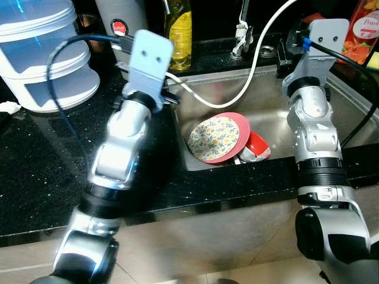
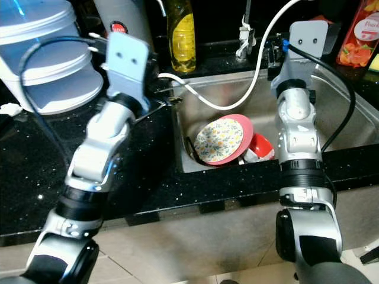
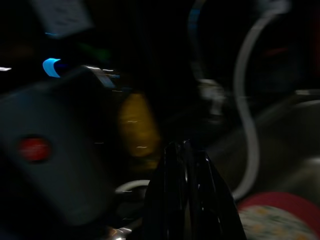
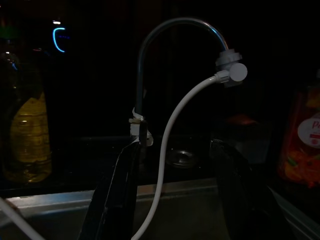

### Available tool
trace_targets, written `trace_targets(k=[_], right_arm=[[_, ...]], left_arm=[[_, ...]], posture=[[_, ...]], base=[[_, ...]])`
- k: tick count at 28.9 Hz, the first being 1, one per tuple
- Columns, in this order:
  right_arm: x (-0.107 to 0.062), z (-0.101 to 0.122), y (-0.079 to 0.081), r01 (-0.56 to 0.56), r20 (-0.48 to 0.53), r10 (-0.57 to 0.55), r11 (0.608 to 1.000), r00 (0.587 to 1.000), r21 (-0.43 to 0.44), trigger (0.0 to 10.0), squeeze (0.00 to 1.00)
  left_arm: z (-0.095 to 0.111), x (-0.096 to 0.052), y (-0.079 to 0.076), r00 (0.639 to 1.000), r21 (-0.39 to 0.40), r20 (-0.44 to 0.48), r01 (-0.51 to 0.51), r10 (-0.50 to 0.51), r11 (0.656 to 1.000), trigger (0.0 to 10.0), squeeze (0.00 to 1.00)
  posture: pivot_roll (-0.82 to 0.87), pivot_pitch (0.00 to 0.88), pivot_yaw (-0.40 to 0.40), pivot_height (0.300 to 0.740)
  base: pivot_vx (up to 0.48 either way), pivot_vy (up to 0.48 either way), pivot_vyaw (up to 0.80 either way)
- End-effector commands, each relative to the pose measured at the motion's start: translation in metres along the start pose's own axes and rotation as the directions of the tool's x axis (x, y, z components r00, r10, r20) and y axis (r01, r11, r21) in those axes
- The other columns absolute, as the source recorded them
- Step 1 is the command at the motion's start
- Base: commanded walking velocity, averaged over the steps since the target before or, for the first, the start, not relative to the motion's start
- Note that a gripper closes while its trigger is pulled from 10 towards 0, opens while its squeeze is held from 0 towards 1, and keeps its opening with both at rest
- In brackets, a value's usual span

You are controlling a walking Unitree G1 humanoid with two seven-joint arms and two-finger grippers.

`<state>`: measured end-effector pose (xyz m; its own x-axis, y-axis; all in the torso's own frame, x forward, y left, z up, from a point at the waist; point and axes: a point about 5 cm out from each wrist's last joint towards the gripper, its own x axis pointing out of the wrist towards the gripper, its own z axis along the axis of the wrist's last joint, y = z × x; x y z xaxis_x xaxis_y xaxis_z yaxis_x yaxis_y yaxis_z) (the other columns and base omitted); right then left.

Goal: Kitchen organization

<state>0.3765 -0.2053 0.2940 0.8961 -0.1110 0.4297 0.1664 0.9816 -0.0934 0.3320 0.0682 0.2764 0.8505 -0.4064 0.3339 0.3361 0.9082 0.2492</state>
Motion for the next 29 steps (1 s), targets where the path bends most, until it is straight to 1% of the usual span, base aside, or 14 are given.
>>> trace_targets(k=[1,2,3,4,5,6,8,13,14,19,22,25,27,29], right_arm=[[0.002,0.002,0.003,-0.006,0.006,0.006,1.000,1.000,0.001,10.0,0.00],[0.002,0.003,0.004,-0.006,0.008,0.006,1.000,1.000,0.001,10.0,0.00],[0.002,0.003,0.004,-0.006,0.008,0.006,1.000,1.000,0.001,10.0,0.00],[0.002,0.003,0.003,-0.004,0.010,0.004,1.000,1.000,0.000,10.0,0.00],[0.002,0.003,0.002,-0.001,0.011,0.001,1.000,1.000,-0.002,10.0,0.00],[0.002,0.003,0.002,-0.001,0.011,0.001,1.000,1.000,-0.002,10.0,0.00],[0.000,0.003,-0.002,0.008,0.009,-0.008,1.000,1.000,-0.008,10.0,0.00],[-0.001,0.002,-0.003,0.012,0.007,-0.012,1.000,1.000,-0.011,10.0,0.00],[-0.001,0.002,-0.003,0.012,0.006,-0.012,1.000,1.000,-0.011,10.0,0.00],[0.000,0.002,-0.001,0.008,0.004,-0.008,1.000,1.000,-0.010,10.0,0.00],[0.001,0.002,0.001,0.000,0.003,0.000,1.000,1.000,-0.008,10.0,0.00],[0.002,0.002,0.003,-0.006,0.002,0.006,1.000,1.000,-0.005,10.0,0.00],[0.002,0.003,0.003,-0.007,0.003,0.007,1.000,1.000,-0.004,10.0,0.00],[0.002,0.003,0.003,-0.008,0.004,0.008,1.000,1.000,-0.002,10.0,0.00]], left_arm=[[-0.002,0.004,-0.012,0.994,-0.122,0.011,0.108,-0.107,0.987,10.0,0.00],[-0.005,0.008,-0.017,0.987,-0.230,0.020,0.157,-0.157,0.960,10.0,0.00],[-0.005,0.008,-0.017,0.987,-0.230,0.020,0.157,-0.157,0.960,10.0,0.00],[-0.010,0.011,-0.020,0.981,-0.362,0.021,0.187,-0.192,0.913,10.0,0.00],[-0.015,0.014,-0.021,0.979,-0.441,0.019,0.189,-0.201,0.878,10.0,0.00],[-0.015,0.014,-0.021,0.979,-0.441,0.019,0.189,-0.201,0.878,10.0,0.00],[-0.018,0.016,-0.024,0.973,-0.515,0.033,0.212,-0.228,0.830,10.0,0.00],[-0.020,0.015,-0.026,0.967,-0.560,0.048,0.232,-0.249,0.796,10.0,0.00],[-0.025,0.015,-0.024,0.971,-0.591,0.025,0.206,-0.237,0.780,10.0,1.00],[-0.036,0.015,-0.018,0.981,-0.629,-0.030,0.129,-0.190,0.767,10.0,1.00],[-0.027,0.011,-0.011,0.985,-0.685,0.060,0.157,-0.160,0.712,10.0,1.00],[-0.021,0.009,-0.009,0.979,-0.689,0.115,0.200,-0.167,0.697,10.0,1.00],[-0.019,0.009,-0.009,0.977,-0.682,0.134,0.212,-0.165,0.700,10.0,1.00],[-0.010,0.007,-0.004,0.978,-0.591,0.152,0.206,-0.142,0.780,10.0,1.00]], posture=[[-0.01,0.000,0.033,0.740],[-0.02,0.000,0.037,0.740],[-0.02,0.000,0.037,0.740],[-0.02,0.000,0.037,0.740],[-0.03,0.000,0.041,0.740],[-0.03,0.000,0.041,0.740],[-0.03,0.000,0.042,0.740],[-0.03,0.000,0.043,0.740],[-0.03,0.000,0.041,0.740],[-0.03,0.000,0.033,0.740],[-0.02,0.000,0.024,0.740],[-0.02,0.000,0.022,0.740],[-0.02,0.000,0.022,0.740],[-0.02,0.000,0.026,0.740]], base=[[0.000,0.000,0.00],[0.000,0.000,0.00],[0.000,0.000,0.00],[0.000,0.000,0.00],[0.000,0.000,0.00],[0.000,0.000,0.00],[0.000,0.000,0.00],[0.000,0.000,0.00],[0.000,0.000,0.00],[0.000,0.000,0.00],[0.000,0.000,0.00],[0.000,0.000,0.00],[0.000,0.000,0.00],[0.000,0.000,0.00]])
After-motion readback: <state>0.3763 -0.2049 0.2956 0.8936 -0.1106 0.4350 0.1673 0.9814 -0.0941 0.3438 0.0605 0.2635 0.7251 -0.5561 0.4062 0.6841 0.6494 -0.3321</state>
